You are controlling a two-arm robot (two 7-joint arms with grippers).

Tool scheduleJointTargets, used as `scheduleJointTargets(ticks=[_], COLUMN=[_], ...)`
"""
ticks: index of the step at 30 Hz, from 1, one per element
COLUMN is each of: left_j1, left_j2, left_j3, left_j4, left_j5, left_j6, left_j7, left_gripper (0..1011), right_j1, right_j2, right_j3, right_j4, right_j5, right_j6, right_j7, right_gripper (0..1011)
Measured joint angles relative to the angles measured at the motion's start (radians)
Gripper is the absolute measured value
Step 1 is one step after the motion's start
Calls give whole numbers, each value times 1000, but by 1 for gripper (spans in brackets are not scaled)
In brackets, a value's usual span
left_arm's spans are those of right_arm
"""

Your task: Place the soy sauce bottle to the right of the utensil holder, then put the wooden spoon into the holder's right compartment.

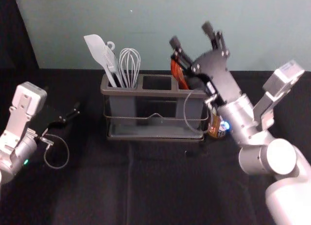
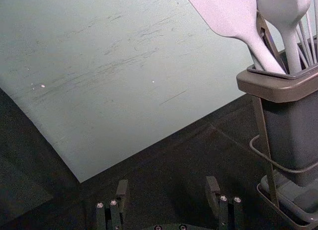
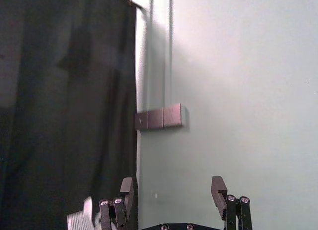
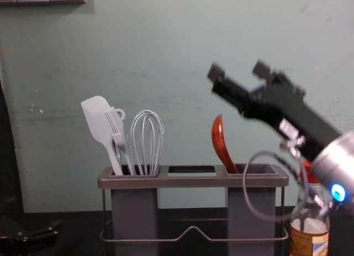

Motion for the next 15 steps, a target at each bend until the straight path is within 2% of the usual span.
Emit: scheduleJointTargets(ticks=[3, 7, 9, 12, 15], left_j1=[0, 0, 0, 0, 0], left_j2=[0, 0, 0, 0, 0], left_j3=[0, 0, 0, 0, 0], left_j4=[0, 0, 0, 0, 0], left_j5=[0, 0, 0, 0, 0], left_j6=[0, 0, 0, 0, 0], left_j7=[0, 0, 0, 0, 0], left_gripper=[1000, 1000, 1000, 1000, 1000], right_j1=[-3, -6, -8, -9, -12], right_j2=[18, 36, 55, 77, 105], right_j3=[3, 8, 16, 31, 65], right_j4=[-73, -128, -170, -209, -247], right_j5=[-23, -46, -75, -97, -106], right_j6=[3, 10, 15, 20, 27], right_j7=[-12, -24, -39, -55, -75], right_gripper=[1002, 1002, 1002, 1002, 1002])
